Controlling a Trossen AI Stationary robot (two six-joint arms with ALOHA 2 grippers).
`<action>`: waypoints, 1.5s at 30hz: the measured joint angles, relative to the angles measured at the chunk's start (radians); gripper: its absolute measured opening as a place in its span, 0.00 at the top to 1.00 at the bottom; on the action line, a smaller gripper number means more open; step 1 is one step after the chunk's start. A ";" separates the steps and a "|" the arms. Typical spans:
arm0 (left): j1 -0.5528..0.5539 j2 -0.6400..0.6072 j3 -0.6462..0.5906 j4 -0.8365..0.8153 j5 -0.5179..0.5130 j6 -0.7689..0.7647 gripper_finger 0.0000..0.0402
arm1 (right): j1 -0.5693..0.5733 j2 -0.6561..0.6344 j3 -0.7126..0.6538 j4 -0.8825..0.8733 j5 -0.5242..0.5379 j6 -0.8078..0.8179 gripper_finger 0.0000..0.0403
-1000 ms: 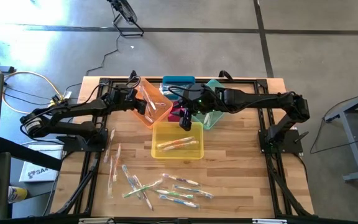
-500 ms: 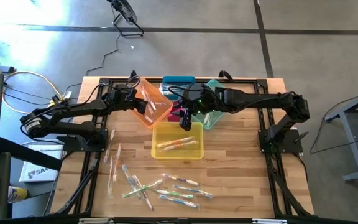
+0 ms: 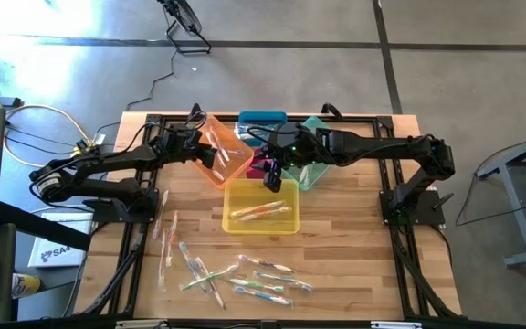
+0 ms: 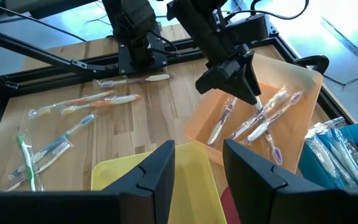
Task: Pick & Place Toothbrushes
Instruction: Put the green toothbrush into the green bin
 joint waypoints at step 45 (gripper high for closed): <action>-0.057 -0.007 -0.001 0.112 -0.004 0.076 1.00 | 0.007 0.000 0.000 -0.028 0.078 -0.053 0.98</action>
